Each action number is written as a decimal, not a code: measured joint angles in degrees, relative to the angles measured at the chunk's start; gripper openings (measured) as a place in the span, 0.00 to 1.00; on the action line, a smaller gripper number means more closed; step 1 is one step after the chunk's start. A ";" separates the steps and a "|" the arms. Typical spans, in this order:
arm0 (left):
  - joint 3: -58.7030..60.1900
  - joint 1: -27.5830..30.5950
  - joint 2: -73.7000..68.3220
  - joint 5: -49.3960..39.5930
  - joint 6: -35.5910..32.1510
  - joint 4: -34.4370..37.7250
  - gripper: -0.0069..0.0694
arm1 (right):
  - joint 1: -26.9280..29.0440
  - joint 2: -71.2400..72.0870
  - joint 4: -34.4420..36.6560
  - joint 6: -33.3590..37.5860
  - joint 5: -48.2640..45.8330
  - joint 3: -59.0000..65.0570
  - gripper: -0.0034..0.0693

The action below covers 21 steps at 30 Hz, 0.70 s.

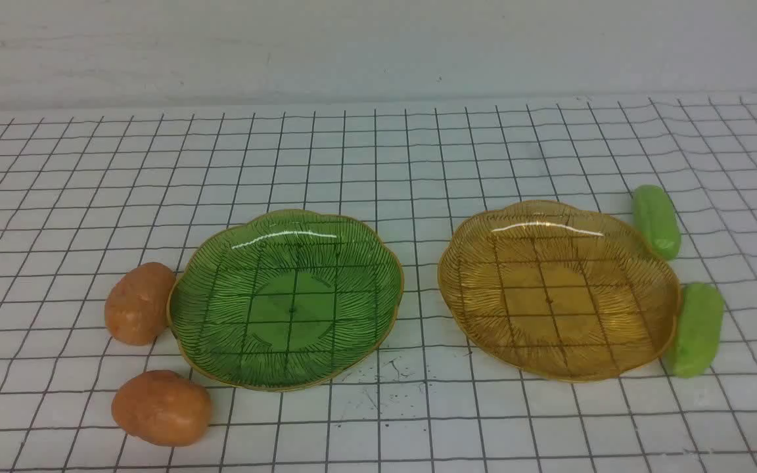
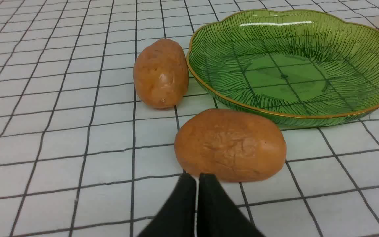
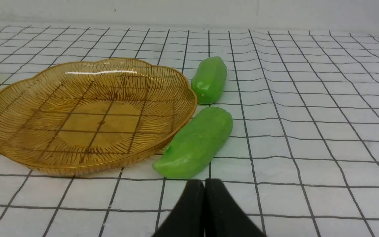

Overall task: Put different types of vegetables on the plate.
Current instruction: 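Put the potatoes from the left side into the left plate with the left gripper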

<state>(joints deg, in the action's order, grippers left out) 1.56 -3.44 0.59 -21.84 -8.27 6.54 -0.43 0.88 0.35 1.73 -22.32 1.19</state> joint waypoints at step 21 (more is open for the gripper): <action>0.06 0.00 0.00 17.14 6.94 21.17 0.08 | 0.00 0.00 0.00 0.00 0.00 0.00 0.04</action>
<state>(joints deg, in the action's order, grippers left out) 1.62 -3.44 0.59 -4.70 -1.33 27.71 -0.43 0.88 0.35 1.73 -22.32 1.19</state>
